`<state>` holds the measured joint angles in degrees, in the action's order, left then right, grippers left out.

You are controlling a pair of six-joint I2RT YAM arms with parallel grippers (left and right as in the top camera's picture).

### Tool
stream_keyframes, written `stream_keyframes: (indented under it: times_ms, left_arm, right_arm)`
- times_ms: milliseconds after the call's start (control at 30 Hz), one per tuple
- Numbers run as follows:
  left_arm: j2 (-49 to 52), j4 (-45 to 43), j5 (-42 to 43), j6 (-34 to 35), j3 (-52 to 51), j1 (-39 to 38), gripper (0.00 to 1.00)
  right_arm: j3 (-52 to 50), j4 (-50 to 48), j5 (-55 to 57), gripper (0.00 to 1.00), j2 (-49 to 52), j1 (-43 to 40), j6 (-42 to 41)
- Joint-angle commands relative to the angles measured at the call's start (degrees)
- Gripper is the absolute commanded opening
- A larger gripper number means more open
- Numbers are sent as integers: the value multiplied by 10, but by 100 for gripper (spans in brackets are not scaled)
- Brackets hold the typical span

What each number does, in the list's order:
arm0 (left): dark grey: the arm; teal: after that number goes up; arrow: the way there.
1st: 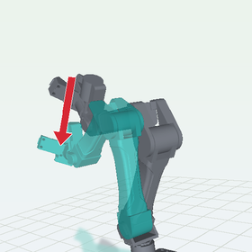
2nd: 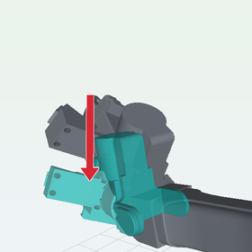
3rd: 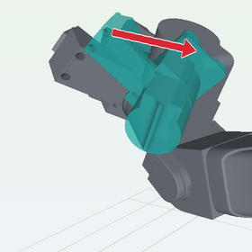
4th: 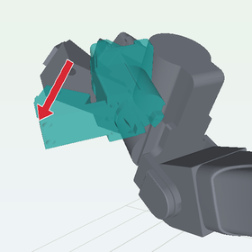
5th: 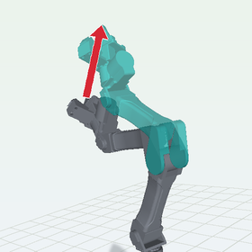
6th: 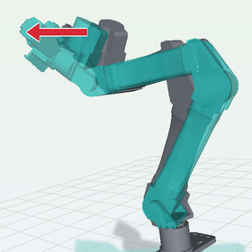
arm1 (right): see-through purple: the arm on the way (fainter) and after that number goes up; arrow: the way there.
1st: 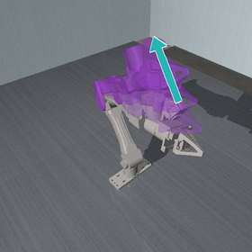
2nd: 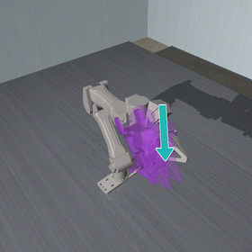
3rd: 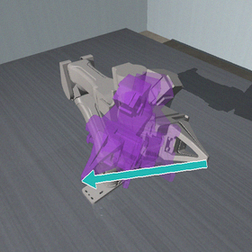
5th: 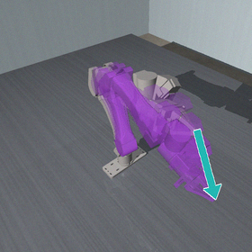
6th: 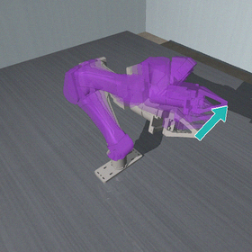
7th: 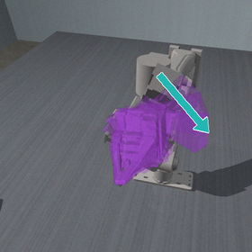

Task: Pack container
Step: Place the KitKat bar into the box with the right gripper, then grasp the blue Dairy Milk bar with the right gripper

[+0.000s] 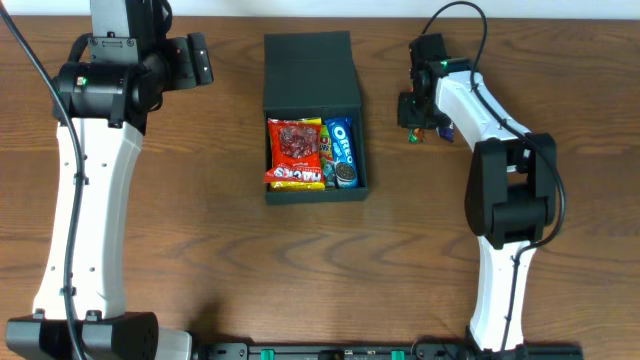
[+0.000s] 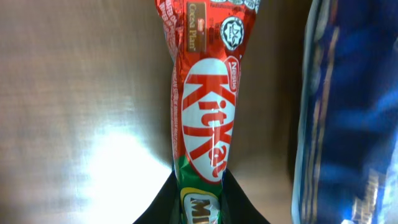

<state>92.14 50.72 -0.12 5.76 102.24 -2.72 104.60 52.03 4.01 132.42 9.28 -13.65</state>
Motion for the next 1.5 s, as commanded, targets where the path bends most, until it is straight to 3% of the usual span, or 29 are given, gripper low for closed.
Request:
stream_keyframes:
  times_ms: [0, 200, 300, 467, 1033, 1100, 1167, 1233, 1300, 1467]
  left_arm:
    - [-5, 0, 2, -6, -2, 2, 95]
    - [-5, 0, 2, -6, -2, 2, 95]
    - [-5, -1, 2, -6, -2, 2, 95]
    - [-5, 0, 2, -6, -2, 2, 95]
    - [-5, 0, 2, -7, -2, 2, 95]
    - [-5, 0, 2, -7, -2, 2, 95]
    - [-5, 0, 2, -11, -2, 2, 95]
    - [-5, 0, 1, -11, -2, 2, 95]
    - [-5, 0, 1, -11, -2, 2, 95]
    - [-5, 0, 1, -11, -2, 2, 95]
  right_arm:
    - [50, 49, -13, 4, -1, -1, 20]
    - [174, 176, -34, 3, -77, 21, 56]
    - [176, 186, -108, 5, -133, 42, 56]
    - [173, 216, -131, 4, -156, 88, 34]
    - [-16, 131, -136, 6, -155, 209, -40]
    - [-16, 131, -134, 13, -155, 212, -61]
    - [-16, 129, -134, 51, -155, 214, -71]
    - [-16, 125, -130, 75, -155, 214, -71]
    - [-15, 120, -102, 81, -155, 213, -71]
    - [13, 107, 8, 81, -169, 179, -75]
